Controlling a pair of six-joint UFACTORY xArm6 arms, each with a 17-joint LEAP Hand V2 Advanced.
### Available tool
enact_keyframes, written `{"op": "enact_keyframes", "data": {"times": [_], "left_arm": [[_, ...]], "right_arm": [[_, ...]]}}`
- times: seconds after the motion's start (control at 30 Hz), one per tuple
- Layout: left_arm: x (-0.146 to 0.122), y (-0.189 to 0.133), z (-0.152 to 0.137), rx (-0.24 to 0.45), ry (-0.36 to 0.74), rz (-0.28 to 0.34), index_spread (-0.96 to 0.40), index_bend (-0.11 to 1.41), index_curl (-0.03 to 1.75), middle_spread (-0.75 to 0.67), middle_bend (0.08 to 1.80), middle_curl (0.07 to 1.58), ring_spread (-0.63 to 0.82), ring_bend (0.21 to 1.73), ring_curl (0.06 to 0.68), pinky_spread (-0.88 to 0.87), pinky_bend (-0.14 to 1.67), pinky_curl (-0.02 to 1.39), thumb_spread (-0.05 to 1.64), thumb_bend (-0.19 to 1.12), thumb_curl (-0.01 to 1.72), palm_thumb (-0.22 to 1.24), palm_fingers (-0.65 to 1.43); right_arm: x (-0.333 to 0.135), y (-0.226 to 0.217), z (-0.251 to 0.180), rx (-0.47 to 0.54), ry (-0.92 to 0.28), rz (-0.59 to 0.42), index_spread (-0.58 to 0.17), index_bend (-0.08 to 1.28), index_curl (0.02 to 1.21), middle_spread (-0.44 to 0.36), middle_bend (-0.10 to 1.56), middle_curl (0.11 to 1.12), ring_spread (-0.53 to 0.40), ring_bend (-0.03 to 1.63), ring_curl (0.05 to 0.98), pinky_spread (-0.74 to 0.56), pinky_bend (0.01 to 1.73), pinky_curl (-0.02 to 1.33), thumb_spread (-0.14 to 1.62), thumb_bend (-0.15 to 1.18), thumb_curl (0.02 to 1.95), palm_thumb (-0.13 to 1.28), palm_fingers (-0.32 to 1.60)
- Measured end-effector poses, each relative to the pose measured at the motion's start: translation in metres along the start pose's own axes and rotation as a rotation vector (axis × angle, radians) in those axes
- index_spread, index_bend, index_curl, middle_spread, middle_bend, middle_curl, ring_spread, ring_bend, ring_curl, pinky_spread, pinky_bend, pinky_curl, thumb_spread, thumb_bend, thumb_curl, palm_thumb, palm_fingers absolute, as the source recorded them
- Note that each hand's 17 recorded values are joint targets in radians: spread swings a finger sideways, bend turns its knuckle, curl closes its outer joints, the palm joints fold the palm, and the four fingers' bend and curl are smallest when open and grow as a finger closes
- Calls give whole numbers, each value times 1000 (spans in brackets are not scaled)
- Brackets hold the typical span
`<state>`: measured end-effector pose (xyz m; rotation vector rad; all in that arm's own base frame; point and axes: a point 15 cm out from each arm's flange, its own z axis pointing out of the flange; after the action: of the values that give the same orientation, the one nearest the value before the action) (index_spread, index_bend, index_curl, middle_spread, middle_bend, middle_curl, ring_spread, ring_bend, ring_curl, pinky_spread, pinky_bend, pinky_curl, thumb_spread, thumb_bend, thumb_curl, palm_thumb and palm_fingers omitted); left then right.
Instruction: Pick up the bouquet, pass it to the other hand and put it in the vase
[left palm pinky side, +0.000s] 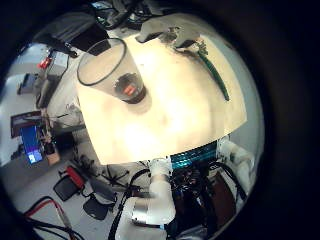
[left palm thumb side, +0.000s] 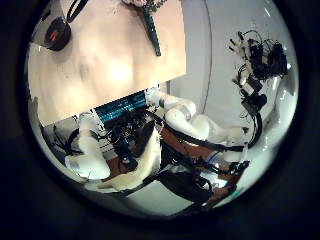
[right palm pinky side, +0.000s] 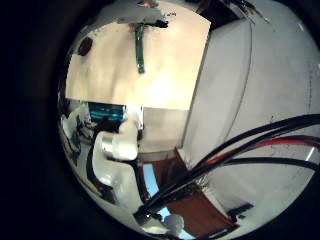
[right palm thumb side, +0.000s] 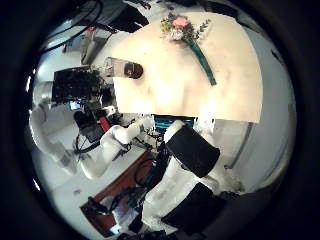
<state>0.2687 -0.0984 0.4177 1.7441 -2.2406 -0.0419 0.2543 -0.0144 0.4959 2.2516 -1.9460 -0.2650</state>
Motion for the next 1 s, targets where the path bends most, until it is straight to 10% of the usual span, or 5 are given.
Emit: {"op": "enact_keyframes", "data": {"times": [0.5,1.0], "left_arm": [[3,17,-1,-15,27,-4,6,179,349,406,188,306,580,473,209,647,383,179,1117,-21,311,308,67],[16,4,2,-19,-5,266,-1,178,352,394,190,311,580,464,210,649,368,171,1122,-20,311,327,73]], "right_arm": [[0,4,-2,21,1,-25,-348,171,303,56,271,355,141,733,154,452,717,130,1385,-9,273,499,362],[36,-22,11,78,-118,301,-212,134,258,36,390,387,-8,936,194,298,963,136,1232,-15,295,456,479]]}}
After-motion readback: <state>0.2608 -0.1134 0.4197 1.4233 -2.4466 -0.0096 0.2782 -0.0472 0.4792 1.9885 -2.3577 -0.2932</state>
